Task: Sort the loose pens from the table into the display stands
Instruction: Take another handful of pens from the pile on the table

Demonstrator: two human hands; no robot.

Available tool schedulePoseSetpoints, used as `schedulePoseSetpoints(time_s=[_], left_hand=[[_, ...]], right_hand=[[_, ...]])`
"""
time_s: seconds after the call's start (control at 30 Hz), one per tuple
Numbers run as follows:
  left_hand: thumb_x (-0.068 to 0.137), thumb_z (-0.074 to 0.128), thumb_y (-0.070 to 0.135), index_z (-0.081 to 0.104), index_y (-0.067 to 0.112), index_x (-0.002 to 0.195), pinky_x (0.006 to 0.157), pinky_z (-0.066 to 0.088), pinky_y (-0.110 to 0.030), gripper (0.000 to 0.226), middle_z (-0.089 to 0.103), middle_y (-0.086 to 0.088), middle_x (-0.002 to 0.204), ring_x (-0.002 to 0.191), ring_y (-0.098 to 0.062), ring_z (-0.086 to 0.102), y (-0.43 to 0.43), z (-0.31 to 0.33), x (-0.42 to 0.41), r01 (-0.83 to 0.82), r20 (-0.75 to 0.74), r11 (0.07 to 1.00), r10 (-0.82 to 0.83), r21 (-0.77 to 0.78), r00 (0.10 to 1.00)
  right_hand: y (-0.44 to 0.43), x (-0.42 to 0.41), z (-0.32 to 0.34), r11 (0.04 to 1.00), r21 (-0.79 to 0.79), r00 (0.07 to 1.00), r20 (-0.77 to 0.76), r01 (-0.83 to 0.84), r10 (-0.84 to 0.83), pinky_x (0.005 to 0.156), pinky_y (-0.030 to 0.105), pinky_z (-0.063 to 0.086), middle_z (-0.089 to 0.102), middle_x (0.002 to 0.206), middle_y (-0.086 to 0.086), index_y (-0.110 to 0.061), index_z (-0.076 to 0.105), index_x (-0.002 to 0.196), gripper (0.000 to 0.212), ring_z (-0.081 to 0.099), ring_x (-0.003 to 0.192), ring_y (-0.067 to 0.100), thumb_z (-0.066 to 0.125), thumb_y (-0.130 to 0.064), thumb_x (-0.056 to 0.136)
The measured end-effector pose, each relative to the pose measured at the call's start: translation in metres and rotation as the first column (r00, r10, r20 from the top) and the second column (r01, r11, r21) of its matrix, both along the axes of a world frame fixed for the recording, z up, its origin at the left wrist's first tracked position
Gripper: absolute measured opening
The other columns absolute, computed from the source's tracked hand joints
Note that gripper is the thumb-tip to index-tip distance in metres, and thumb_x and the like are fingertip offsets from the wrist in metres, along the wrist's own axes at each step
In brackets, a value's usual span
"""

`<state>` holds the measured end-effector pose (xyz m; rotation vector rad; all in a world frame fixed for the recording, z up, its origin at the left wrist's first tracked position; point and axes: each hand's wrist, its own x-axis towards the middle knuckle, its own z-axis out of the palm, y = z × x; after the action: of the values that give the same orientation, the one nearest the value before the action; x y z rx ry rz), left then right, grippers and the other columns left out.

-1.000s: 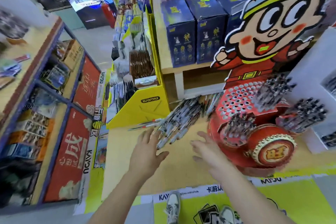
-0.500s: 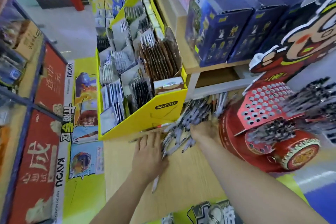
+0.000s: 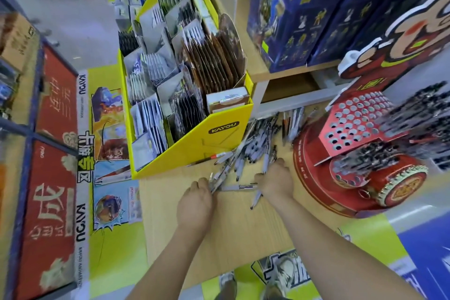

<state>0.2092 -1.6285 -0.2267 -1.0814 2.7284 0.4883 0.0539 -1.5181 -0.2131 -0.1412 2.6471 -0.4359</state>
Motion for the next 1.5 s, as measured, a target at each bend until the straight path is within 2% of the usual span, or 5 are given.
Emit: schedulePoseSetpoints(time_s=[0.3,0.7,1.0,1.2,1.5], left_hand=[[0.095,0.050,0.028,0.046,0.010,0.110,0.070,0.040,-0.035,0.024,0.061,-0.007,0.104,0.093,-0.030,0.061,-0.005,0.011,0.003,-0.019,-0.036,0.997,0.022,0.074,0.999],[0.092,0.045,0.011,0.040,0.009,0.125,0.070,0.038,-0.035,0.033,0.055,-0.011,0.112,0.100,-0.034,0.056,0.006,0.022,0.012,-0.036,-0.055,0.971,0.051,0.237,0.997],[0.098,0.047,0.025,0.043,0.016,0.110,0.056,0.029,-0.035,0.016,0.058,-0.001,0.087,0.074,-0.032,0.057,0.015,0.052,-0.007,0.011,-0.388,0.964,0.096,0.264,0.917],[0.095,0.053,0.037,0.046,0.019,0.085,0.052,0.043,-0.048,0.021,0.047,0.000,0.060,0.052,-0.021,0.045,0.038,0.037,-0.024,-0.137,-0.328,0.699,0.488,0.701,0.809],[0.090,0.061,0.020,0.048,0.025,0.092,0.048,0.032,-0.020,0.014,0.054,0.008,0.066,0.055,-0.008,0.049,0.057,0.029,-0.056,-0.085,-0.393,0.802,0.379,0.592,0.838]], right_hand=[[0.015,-0.007,0.004,0.996,-0.036,0.988,0.132,0.086,-0.081,0.062,0.030,0.041,0.055,0.075,0.002,-0.008,0.054,0.089,0.027,0.055,0.075,0.026,0.061,-0.034,0.089],[0.004,-0.025,0.009,0.975,-0.165,0.976,0.179,0.152,-0.122,0.072,0.035,0.046,0.062,0.095,0.011,-0.004,0.058,0.098,0.038,0.059,0.088,0.031,0.046,-0.040,0.092],[0.025,-0.016,0.012,0.875,-0.445,0.982,0.090,0.189,-0.166,0.059,0.034,0.037,0.055,0.066,0.003,-0.012,0.048,0.066,0.025,0.053,0.066,0.026,0.054,-0.020,0.089],[0.027,0.003,0.012,0.758,-0.523,0.920,0.255,0.390,-0.297,0.060,0.033,0.038,0.054,0.068,0.007,-0.013,0.047,0.070,0.022,0.052,0.065,0.025,0.051,-0.021,0.091],[0.031,0.047,0.019,0.768,-0.511,0.884,0.443,0.387,-0.151,0.065,0.033,0.044,0.066,0.084,0.007,-0.015,0.063,0.089,0.018,0.061,0.078,0.023,0.045,-0.016,0.096]])
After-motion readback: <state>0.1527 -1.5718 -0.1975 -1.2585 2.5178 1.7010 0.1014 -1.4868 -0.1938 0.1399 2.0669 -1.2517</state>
